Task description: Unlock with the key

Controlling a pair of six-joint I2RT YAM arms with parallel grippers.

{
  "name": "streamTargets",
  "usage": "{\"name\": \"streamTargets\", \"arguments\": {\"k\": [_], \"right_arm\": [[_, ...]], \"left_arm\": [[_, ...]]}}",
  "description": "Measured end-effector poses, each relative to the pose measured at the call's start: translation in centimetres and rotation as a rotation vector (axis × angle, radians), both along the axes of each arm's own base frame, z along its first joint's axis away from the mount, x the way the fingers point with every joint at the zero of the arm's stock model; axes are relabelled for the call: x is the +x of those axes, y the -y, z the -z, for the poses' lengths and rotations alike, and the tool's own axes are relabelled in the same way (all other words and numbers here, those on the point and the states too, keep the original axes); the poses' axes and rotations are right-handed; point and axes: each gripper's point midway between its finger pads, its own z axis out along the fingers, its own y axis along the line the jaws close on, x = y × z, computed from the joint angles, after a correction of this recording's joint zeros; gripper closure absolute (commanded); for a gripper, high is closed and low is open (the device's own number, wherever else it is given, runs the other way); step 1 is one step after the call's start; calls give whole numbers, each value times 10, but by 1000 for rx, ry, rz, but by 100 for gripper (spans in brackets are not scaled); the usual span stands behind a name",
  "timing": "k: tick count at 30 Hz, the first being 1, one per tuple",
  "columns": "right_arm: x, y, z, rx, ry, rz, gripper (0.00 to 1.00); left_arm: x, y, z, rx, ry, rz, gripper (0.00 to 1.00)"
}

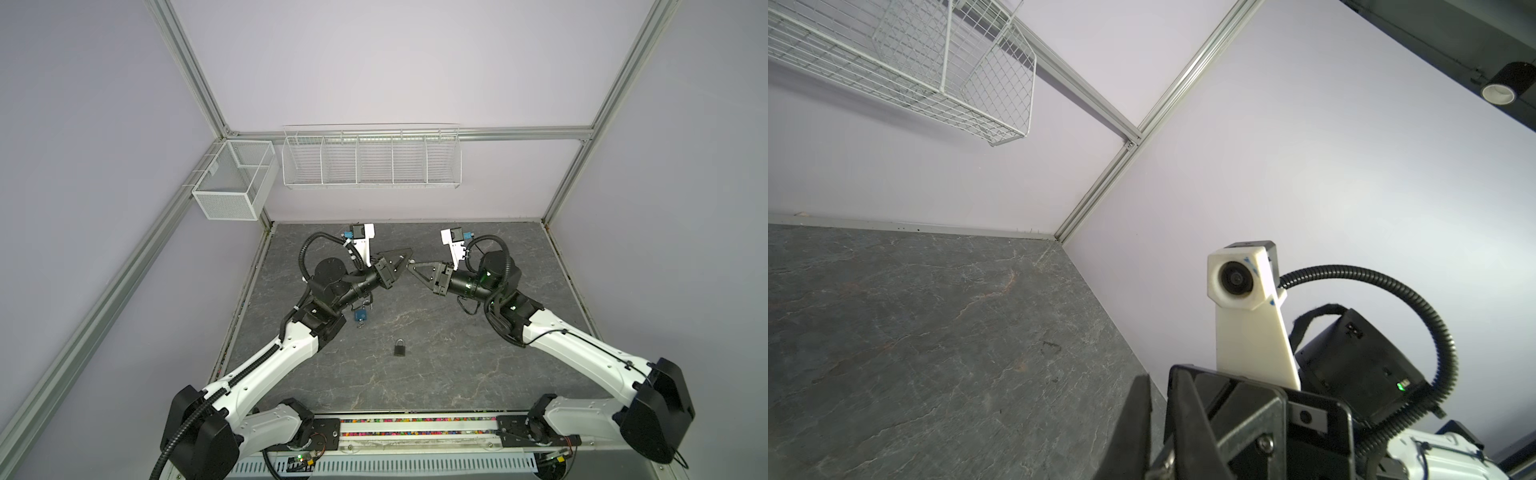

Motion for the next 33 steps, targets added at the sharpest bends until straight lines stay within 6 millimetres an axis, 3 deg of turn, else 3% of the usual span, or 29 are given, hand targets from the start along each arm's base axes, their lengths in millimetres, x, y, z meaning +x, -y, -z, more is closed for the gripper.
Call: {"name": "streamTargets", "arguments": {"k": [9, 16, 21, 26, 33], "right_arm": [[0, 0, -3, 12, 0, -1, 92], [-1, 2, 1, -16, 13, 7, 67], [-7, 15, -4, -57, 70, 6, 49], [-10, 28, -13, -86, 148, -24, 49], [-22, 20, -20, -113, 213, -149, 58]], "left_arm": [[0, -1, -2, -13, 12, -1, 100], [-4, 3, 1, 47, 47, 38, 100], [-2, -2, -2, 144, 79, 69, 100], [-12, 3, -11, 216, 129, 154, 100], [-17, 12, 4, 285, 117, 241, 100]]}}
